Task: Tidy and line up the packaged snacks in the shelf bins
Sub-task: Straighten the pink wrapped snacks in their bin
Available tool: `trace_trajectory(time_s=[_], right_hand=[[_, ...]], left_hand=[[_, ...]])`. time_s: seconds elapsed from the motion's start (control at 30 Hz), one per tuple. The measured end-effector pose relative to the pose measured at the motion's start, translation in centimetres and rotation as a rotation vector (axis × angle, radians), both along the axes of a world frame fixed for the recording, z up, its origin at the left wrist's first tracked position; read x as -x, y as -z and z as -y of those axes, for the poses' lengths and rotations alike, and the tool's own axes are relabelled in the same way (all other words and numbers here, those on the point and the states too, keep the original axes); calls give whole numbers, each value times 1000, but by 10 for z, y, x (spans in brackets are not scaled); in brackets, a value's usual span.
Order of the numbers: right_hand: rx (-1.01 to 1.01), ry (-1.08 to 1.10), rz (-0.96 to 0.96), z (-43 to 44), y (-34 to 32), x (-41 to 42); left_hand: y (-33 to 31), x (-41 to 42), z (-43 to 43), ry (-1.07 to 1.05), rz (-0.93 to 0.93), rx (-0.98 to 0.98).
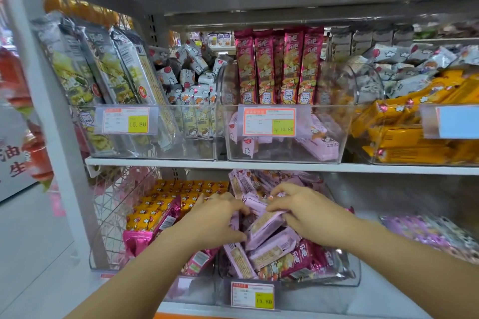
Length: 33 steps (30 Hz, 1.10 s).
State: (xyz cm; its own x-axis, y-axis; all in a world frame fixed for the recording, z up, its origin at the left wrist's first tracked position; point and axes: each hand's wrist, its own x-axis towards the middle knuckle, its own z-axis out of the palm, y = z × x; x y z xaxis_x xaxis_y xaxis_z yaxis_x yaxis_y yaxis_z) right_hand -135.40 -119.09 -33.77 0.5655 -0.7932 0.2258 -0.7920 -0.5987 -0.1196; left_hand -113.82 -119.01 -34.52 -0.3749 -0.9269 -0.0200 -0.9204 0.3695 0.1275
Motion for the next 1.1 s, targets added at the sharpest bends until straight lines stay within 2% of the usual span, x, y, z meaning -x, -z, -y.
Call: trace_trajectory(time_s=[0.13, 0.23, 0.37, 0.47, 0.57, 0.77, 0.83, 0.97, 1.1], right_hand=[[-11, 80, 32, 8, 6, -14], [2, 52, -90, 12, 2, -17], [-173, -60, -179, 14, -1, -6], [-277, -100, -206, 11, -4, 0], [-244, -125, -157, 6, -7, 0], [-125, -152, -103, -17, -35, 3], [-100, -156, -56, -29, -57, 7], [7, -141, 64, -55, -109, 22], [115, -127, 237, -65, -151, 40]], left_hand=[[-2, -2, -2, 13, 55, -44], [-1, -5, 0, 8, 155, -106], [3, -1, 5, -20, 258, -120], [4, 1, 5, -29, 251, -114], [-4, 0, 2, -30, 214, -107], [-33, -1, -13, 19, 35, 47], [-51, -4, -23, 72, -132, 80], [-102, -3, -47, 147, -508, 27], [-153, 15, -54, 208, -658, 162]])
